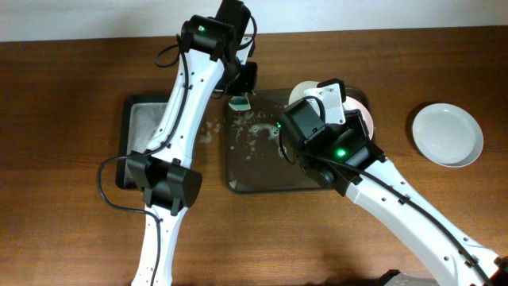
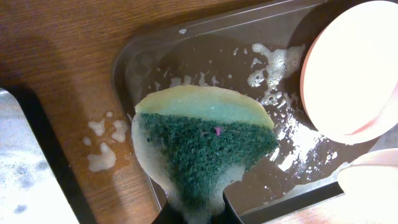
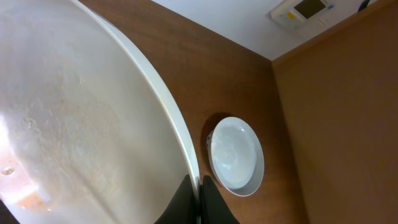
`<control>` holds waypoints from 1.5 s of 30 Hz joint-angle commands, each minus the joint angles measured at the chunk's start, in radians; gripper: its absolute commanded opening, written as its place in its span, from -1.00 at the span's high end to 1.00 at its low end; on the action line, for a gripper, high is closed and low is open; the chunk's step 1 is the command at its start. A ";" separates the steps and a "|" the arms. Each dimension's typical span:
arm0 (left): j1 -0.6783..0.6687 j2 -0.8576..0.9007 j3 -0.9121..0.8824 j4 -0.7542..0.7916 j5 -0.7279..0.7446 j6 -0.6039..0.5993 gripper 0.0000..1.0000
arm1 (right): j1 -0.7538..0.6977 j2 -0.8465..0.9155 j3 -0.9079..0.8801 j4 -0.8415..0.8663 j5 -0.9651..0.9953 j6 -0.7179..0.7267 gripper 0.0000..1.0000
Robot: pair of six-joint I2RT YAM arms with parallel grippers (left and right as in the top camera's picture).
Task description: Clean dirty plates on tray and stack at the side
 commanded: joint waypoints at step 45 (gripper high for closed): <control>0.317 -0.467 -0.499 -0.115 -0.220 0.029 0.99 | 0.004 0.002 0.014 0.012 0.007 0.094 0.92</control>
